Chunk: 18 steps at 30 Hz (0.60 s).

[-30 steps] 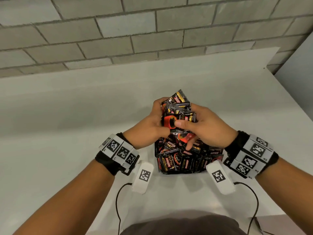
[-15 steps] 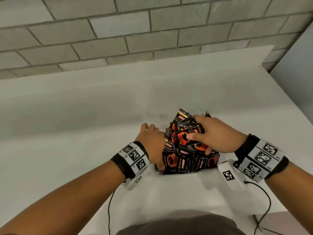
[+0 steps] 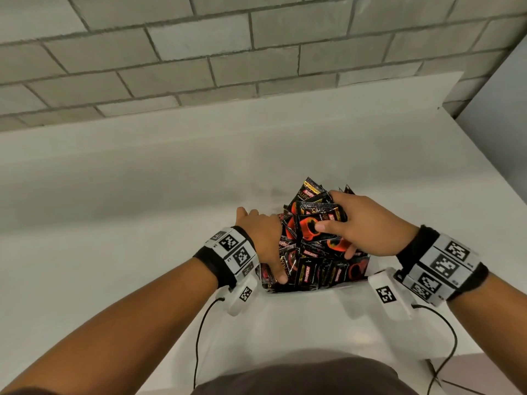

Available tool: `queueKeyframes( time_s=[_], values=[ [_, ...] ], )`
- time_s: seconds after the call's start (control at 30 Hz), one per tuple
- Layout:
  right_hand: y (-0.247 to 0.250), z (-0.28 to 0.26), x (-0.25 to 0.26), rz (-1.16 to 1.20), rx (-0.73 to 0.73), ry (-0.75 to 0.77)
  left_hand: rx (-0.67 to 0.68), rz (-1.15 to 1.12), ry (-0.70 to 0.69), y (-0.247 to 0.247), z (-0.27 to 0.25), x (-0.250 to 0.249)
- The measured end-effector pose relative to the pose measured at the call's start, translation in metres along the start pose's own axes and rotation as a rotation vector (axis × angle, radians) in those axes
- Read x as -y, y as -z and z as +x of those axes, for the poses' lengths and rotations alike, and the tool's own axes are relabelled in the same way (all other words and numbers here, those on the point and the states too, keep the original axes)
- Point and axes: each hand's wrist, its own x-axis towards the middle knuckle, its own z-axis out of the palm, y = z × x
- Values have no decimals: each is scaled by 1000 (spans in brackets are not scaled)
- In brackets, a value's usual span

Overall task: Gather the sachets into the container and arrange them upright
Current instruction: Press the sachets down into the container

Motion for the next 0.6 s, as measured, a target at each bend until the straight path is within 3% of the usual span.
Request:
queueKeyframes(
  time_s=[0.33,0.6],
  values=[
    [1,0,-3,37,-12,3,-35,-236,-72,-4,-7,7],
    [2,-4,2,-28,-38,-6,-143,-319,-32,2,-19,14]
  ],
)
